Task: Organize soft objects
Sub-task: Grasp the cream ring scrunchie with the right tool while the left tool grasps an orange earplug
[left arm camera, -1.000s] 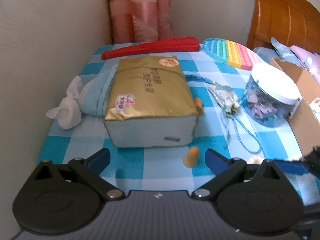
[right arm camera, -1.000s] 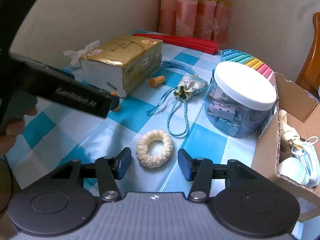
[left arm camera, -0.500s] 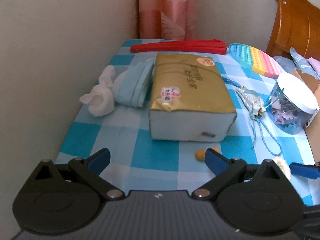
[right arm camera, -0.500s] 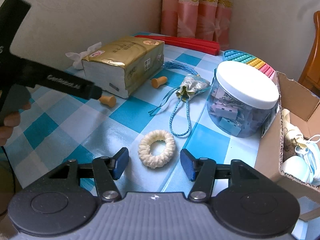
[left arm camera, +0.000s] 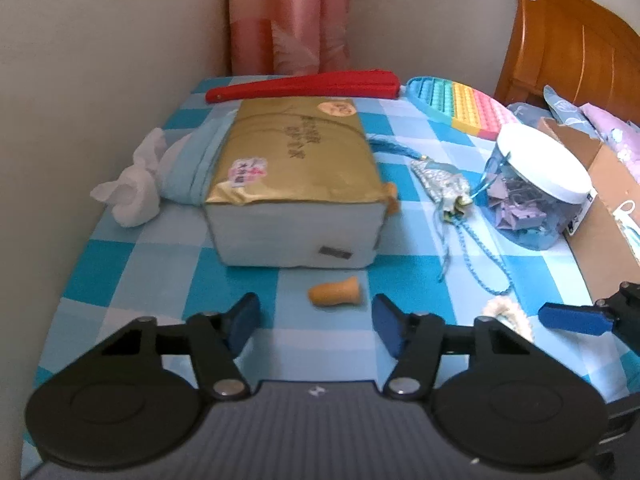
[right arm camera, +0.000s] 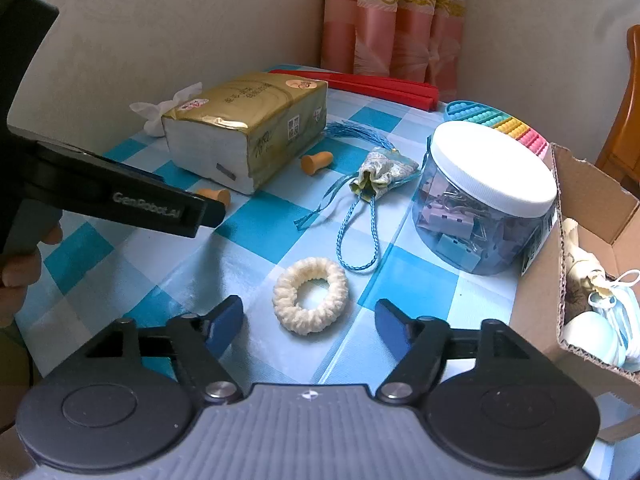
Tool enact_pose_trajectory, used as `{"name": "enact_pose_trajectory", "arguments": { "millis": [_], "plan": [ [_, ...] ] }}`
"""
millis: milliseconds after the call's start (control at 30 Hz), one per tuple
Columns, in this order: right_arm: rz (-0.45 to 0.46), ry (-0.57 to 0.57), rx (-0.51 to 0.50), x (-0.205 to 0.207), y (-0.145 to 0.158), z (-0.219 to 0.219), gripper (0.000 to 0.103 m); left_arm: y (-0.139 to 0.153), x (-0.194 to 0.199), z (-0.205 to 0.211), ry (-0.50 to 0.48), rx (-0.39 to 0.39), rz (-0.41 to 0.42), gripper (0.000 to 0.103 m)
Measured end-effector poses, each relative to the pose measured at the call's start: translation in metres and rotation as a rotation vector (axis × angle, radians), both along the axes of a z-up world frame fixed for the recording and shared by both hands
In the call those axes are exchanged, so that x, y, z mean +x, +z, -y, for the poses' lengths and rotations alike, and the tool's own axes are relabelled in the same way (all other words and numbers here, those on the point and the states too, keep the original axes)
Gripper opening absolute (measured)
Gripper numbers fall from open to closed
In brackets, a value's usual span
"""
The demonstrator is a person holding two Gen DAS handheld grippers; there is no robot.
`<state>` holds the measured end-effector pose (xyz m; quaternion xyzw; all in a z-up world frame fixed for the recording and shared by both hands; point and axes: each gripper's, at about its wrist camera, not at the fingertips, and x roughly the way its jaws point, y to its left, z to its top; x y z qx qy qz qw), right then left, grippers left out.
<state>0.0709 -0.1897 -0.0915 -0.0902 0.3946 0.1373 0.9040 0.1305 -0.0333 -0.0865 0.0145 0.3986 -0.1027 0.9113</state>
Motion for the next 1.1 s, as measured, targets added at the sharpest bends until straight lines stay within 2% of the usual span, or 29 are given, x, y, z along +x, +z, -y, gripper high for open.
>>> {"name": "enact_pose_trajectory", "arguments": {
  "millis": [200, 233, 333, 400, 633, 700, 900, 967, 1033, 1100],
  "plan": [
    [0.000, 0.028, 0.017, -0.002, -0.003, 0.003, 0.087, -0.002, 0.003, 0.008, 0.003, 0.001, 0.007, 0.049],
    [0.001, 0.036, 0.019, -0.002, -0.003, 0.003, 0.089, -0.002, 0.003, 0.009, 0.005, 0.009, 0.015, 0.043],
    [0.008, 0.056, 0.024, -0.005, -0.004, 0.003, 0.091, -0.003, 0.003, 0.013, 0.019, 0.025, 0.027, 0.039],
    [0.011, 0.064, 0.025, -0.006, -0.005, 0.002, 0.092, -0.002, 0.002, 0.016, 0.021, 0.030, 0.032, 0.031],
    [0.012, 0.080, 0.025, -0.003, -0.005, 0.000, 0.091, -0.002, 0.001, 0.018, 0.016, 0.030, 0.035, 0.026],
    [0.016, 0.085, 0.024, -0.001, -0.005, -0.002, 0.088, -0.002, 0.001, 0.017, 0.018, 0.031, 0.033, 0.026],
    [0.025, 0.049, 0.024, 0.008, -0.001, -0.002, 0.065, -0.002, 0.002, 0.016, 0.010, 0.030, 0.032, 0.026],
    [0.028, 0.036, 0.018, 0.009, 0.000, -0.002, 0.051, -0.002, 0.002, 0.015, 0.008, 0.028, 0.032, 0.026],
    [0.027, 0.032, 0.016, 0.009, 0.001, -0.001, 0.043, -0.002, 0.002, 0.014, 0.006, 0.026, 0.031, 0.025],
    [0.022, 0.025, 0.015, 0.008, 0.002, -0.001, 0.041, -0.002, 0.001, 0.013, 0.001, 0.023, 0.030, 0.025]
  ]
}}
